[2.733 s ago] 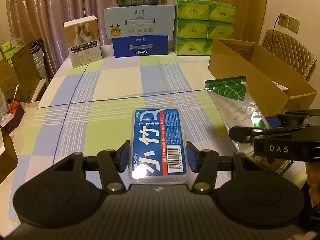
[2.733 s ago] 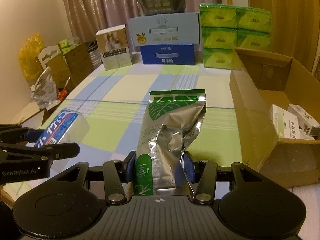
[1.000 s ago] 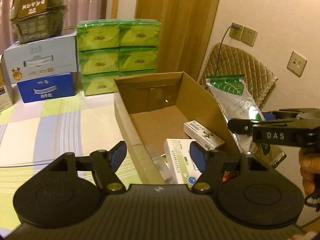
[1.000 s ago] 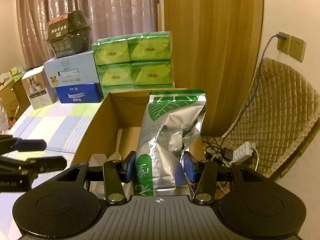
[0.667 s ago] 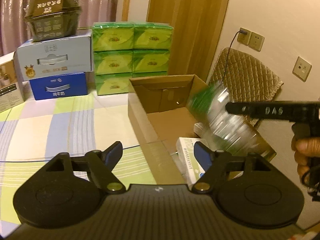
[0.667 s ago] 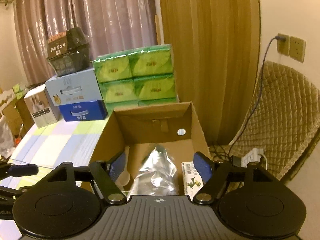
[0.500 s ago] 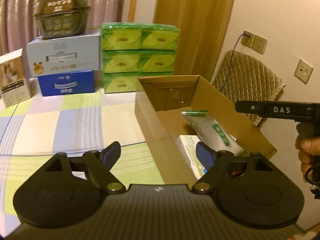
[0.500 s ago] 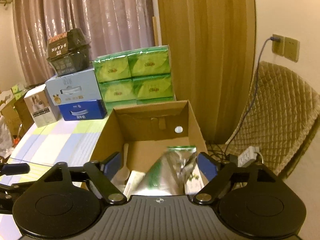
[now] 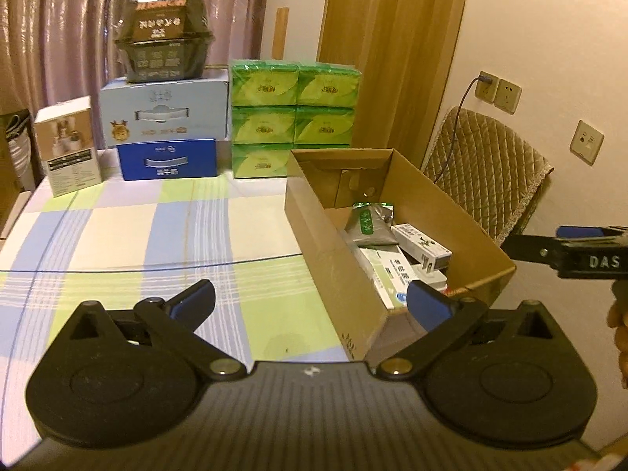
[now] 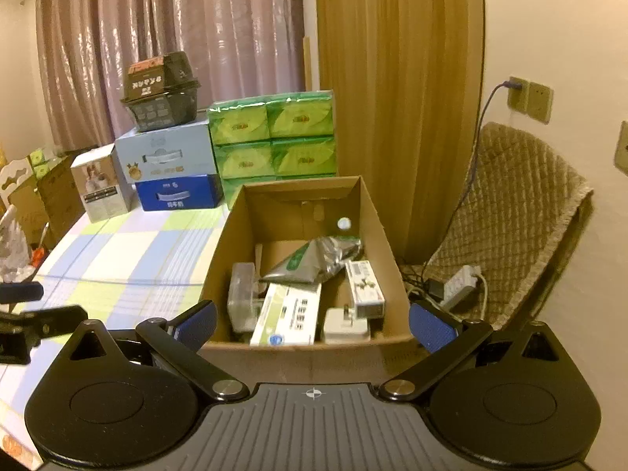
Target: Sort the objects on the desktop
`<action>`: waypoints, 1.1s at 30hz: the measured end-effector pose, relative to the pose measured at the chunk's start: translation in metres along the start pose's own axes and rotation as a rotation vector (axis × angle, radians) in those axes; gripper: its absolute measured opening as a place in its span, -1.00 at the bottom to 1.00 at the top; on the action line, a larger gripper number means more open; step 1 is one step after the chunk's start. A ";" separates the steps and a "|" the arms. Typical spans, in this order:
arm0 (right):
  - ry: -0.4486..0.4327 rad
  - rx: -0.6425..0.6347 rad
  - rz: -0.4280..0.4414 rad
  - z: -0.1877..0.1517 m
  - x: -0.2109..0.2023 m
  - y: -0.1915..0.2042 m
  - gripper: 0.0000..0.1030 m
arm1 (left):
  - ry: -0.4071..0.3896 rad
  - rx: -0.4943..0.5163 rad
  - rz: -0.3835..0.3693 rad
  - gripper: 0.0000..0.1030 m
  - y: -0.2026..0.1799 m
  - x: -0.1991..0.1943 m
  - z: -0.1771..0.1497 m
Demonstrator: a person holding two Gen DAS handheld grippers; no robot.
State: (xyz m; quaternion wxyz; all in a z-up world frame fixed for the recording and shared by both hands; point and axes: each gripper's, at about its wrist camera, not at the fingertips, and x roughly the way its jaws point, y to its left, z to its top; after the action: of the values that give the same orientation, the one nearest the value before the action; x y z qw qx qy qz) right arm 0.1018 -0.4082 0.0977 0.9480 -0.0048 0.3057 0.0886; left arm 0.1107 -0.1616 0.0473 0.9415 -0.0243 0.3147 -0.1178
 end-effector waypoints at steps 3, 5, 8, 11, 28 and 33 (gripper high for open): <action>0.001 -0.011 -0.002 -0.008 -0.020 0.007 0.97 | -0.013 -0.027 0.001 0.98 -0.003 -0.019 -0.007; -0.001 -0.017 0.002 -0.012 -0.032 0.010 0.97 | -0.010 -0.046 -0.011 0.98 -0.005 -0.028 -0.010; 0.000 -0.024 0.004 -0.018 -0.046 0.014 0.97 | -0.006 -0.053 -0.013 0.98 -0.011 -0.040 -0.015; -0.005 -0.021 -0.008 -0.022 -0.056 0.016 0.97 | 0.014 -0.065 -0.014 0.98 -0.017 -0.049 -0.018; -0.009 -0.024 -0.035 -0.042 -0.101 0.022 0.97 | 0.038 -0.062 0.021 0.98 -0.040 -0.078 -0.033; -0.009 -0.024 -0.025 -0.044 -0.104 0.026 0.97 | 0.044 -0.055 0.025 0.98 -0.043 -0.077 -0.035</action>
State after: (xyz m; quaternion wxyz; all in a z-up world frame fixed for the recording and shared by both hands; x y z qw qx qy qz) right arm -0.0106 -0.4029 0.1235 0.9502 -0.0194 0.3003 0.0806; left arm 0.0209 -0.1836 0.0695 0.9348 -0.0436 0.3386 -0.0978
